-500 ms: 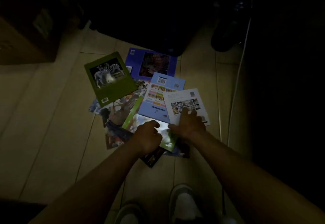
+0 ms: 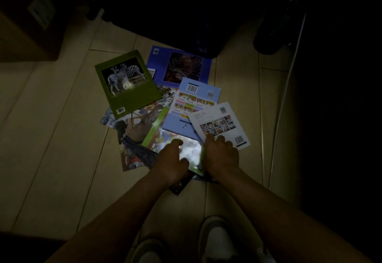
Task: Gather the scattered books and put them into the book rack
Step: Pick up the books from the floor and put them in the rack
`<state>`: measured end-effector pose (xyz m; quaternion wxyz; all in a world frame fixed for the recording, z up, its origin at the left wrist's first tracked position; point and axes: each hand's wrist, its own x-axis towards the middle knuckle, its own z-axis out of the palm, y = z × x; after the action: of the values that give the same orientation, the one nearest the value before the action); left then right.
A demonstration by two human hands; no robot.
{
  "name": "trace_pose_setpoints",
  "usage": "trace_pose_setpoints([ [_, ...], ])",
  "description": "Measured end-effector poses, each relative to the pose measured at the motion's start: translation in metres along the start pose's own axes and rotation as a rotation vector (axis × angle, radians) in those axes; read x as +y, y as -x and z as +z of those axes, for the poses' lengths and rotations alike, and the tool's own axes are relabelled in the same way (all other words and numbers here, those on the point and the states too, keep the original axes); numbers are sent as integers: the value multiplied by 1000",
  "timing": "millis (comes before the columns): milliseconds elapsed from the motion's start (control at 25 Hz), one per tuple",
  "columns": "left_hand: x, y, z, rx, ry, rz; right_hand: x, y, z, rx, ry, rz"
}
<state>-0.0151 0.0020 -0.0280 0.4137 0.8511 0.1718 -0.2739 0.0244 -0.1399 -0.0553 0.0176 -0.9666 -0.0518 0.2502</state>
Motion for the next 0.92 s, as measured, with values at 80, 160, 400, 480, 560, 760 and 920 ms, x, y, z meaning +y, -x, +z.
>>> trace_pose_setpoints([
  [80, -5, 4, -5, 69, -190, 130, 1, 8, 1, 147, 69, -54],
  [160, -7, 4, -10, 158, -374, 215, 1, 13, 1, 327, 38, -152],
  [400, -10, -3, -23, 293, 227, 108, -5, 25, -53, 452, -1098, -86],
  [480, -2, 0, -29, 244, 524, -92, 0, 24, -70, 327, -1529, 105],
  [560, 5, 1, -34, 185, 777, -189, 6, 24, -69, 174, -1776, 230],
  [760, 8, 4, -35, 228, 799, -144, 11, 33, -41, -10, -1797, 353],
  [920, 3, 10, -39, 198, 655, -118, 17, 29, -40, -3, -1461, 322],
])
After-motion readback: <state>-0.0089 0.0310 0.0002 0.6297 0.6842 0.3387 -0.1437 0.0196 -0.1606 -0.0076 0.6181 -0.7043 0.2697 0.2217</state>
